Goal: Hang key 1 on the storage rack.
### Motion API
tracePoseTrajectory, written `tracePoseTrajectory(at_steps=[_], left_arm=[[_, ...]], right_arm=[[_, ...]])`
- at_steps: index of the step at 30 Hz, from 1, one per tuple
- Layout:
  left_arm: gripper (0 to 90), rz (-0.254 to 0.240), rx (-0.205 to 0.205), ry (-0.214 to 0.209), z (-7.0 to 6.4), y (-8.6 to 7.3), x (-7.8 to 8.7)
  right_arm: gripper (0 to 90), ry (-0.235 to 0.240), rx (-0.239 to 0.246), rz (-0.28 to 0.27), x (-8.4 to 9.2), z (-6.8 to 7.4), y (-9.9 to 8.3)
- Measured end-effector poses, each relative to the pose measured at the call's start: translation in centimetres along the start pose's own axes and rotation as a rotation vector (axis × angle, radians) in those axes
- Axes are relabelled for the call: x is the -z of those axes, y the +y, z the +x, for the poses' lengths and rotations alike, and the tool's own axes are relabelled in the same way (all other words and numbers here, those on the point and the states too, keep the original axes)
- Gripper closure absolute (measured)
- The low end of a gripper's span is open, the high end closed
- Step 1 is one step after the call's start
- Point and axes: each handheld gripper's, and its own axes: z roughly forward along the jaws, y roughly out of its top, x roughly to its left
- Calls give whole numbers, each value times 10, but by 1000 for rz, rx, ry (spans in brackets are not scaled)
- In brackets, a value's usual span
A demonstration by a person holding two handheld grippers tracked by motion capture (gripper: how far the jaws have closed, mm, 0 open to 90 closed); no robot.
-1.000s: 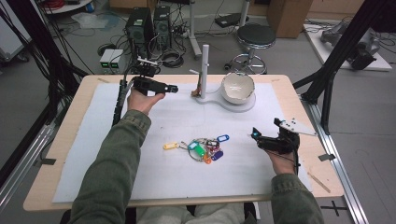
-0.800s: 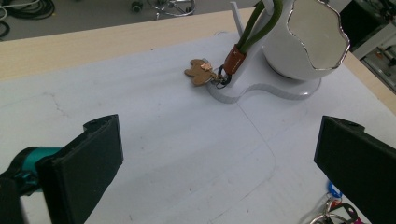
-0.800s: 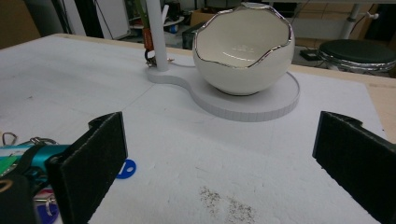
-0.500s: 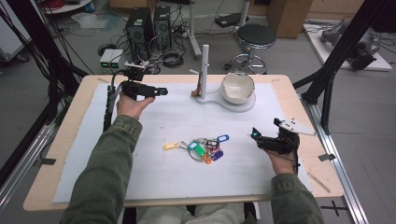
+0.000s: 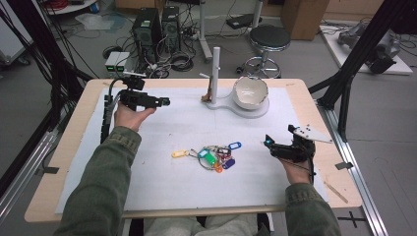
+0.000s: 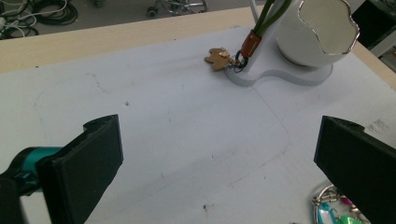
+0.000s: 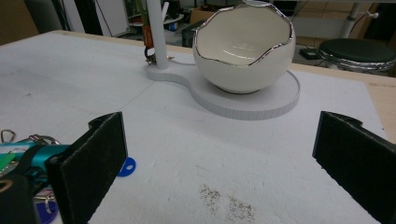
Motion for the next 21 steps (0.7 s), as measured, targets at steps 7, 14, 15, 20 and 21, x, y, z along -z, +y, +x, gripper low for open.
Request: tracePoseTrajectory(at_steps=[7,14,15,20,21], left_arm=[[16,17,-40,18,-4,-6,12],[17,-5,-54,33,-5,-18,23],[16,-11,-50,38,-4,-21,24],[16,-23,-26,61,5,-34,31],[17,-24,-25,67,6,-37,32]], right_arm=[[20,1,5,-2,0,0,0],[20,0,4,0,0,0,0],[20,0,4,0,0,0,0],[20,-2,2,1,0,0,0],[20,-2,0,2,0,1,0]])
